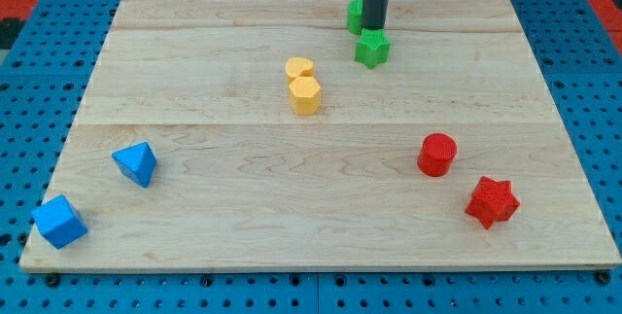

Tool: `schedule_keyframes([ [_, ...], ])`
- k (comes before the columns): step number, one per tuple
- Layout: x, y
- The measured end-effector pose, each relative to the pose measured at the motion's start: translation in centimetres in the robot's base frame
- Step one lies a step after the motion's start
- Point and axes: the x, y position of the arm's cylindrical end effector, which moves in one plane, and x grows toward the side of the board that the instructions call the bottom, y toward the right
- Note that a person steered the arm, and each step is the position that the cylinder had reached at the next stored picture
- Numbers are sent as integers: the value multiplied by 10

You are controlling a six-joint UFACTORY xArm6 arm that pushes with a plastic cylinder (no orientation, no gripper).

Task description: Slide the green circle right to the hexagon

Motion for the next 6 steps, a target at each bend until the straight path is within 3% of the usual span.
schedule_keyframes([
  [1,33,-7],
  [2,60,-67],
  [3,58,4],
  [4,82,35],
  [6,96,-66],
])
